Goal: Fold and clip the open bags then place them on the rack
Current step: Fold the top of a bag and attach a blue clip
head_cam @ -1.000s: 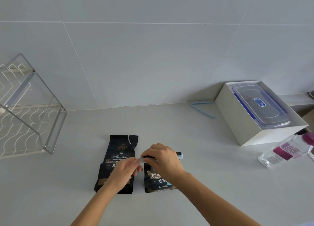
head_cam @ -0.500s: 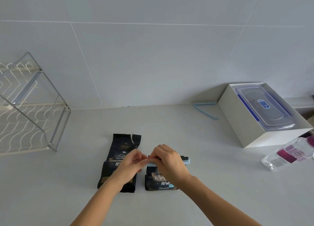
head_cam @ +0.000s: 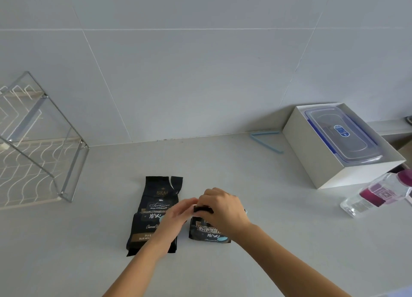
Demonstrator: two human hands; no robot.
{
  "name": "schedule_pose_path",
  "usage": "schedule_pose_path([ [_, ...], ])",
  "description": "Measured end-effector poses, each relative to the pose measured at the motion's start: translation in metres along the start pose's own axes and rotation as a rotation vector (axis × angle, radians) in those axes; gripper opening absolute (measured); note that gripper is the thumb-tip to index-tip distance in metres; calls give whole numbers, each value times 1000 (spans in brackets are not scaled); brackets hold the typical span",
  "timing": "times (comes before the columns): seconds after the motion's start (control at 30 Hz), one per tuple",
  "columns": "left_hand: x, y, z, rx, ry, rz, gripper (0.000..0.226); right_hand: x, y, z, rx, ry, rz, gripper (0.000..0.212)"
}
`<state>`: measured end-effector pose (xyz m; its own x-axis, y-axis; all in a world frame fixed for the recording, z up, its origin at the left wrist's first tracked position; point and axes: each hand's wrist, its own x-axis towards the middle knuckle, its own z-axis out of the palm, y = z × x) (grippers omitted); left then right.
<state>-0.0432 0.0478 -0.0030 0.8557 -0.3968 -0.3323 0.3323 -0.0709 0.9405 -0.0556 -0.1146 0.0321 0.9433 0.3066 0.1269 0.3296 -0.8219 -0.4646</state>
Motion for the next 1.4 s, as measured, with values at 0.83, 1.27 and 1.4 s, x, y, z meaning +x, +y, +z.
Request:
schedule_pose_path([
  [0.83, -3, -32, 27, 13, 239, 208, 35, -20, -11, 4, 166, 109, 16, 8],
  [1.27, 9, 12, -7, 212, 280, 153, 33, -4, 13, -19, 498, 298, 226, 10],
  [1.4, 12, 48, 12, 855, 22, 383, 27, -19, 36, -3, 736, 388, 593, 21],
])
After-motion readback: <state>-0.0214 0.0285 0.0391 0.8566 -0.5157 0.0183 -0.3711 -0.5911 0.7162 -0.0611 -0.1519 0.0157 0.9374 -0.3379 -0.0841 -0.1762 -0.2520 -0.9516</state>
